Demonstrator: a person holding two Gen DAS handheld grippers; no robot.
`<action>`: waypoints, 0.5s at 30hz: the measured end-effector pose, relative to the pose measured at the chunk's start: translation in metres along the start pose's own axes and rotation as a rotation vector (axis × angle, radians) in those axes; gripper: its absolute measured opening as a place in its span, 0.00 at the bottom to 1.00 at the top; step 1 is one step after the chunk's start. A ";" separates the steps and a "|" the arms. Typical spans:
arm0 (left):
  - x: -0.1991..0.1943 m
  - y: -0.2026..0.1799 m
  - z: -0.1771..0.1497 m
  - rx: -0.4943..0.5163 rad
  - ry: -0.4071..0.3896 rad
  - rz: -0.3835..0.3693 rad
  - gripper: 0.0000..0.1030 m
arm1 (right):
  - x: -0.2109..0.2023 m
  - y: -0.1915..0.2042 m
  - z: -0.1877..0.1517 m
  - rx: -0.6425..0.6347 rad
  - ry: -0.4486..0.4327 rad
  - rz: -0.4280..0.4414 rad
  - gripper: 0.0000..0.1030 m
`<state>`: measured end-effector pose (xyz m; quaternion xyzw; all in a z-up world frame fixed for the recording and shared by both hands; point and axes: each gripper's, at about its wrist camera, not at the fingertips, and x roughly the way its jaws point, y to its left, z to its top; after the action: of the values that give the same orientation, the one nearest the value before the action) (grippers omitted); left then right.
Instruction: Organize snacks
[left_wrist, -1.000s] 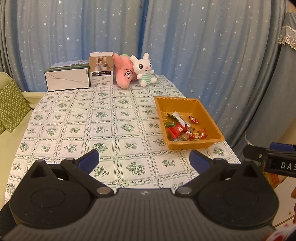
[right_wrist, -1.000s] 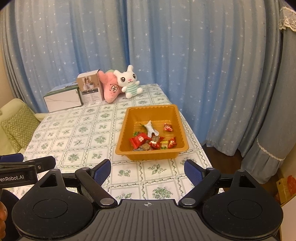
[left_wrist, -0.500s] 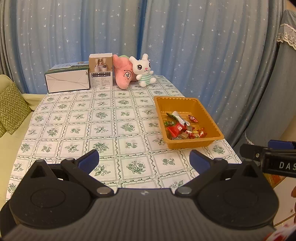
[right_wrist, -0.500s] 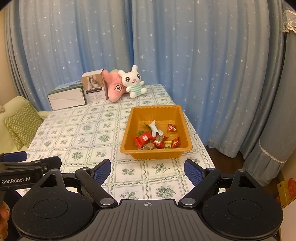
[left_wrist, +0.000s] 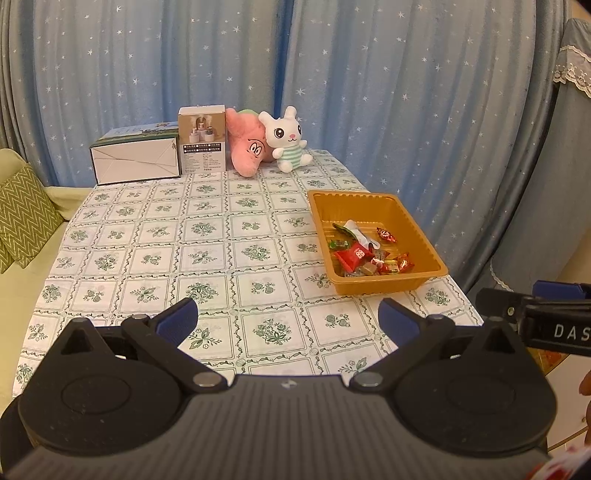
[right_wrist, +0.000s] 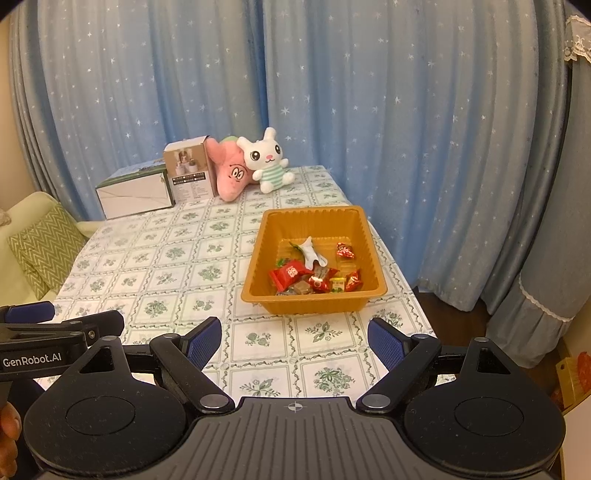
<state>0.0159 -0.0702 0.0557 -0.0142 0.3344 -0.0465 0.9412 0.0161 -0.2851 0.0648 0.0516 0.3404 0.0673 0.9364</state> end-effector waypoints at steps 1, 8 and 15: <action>0.000 0.000 0.000 0.000 0.000 0.000 1.00 | 0.000 0.000 -0.001 0.001 0.001 0.000 0.83; 0.000 -0.001 -0.001 0.000 0.001 -0.003 1.00 | 0.001 -0.002 -0.003 0.006 0.002 -0.003 0.83; 0.000 -0.002 -0.001 -0.001 0.002 -0.003 1.00 | 0.001 -0.002 -0.003 0.006 0.003 -0.003 0.83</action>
<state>0.0151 -0.0722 0.0549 -0.0152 0.3352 -0.0476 0.9408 0.0148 -0.2871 0.0615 0.0540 0.3420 0.0651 0.9359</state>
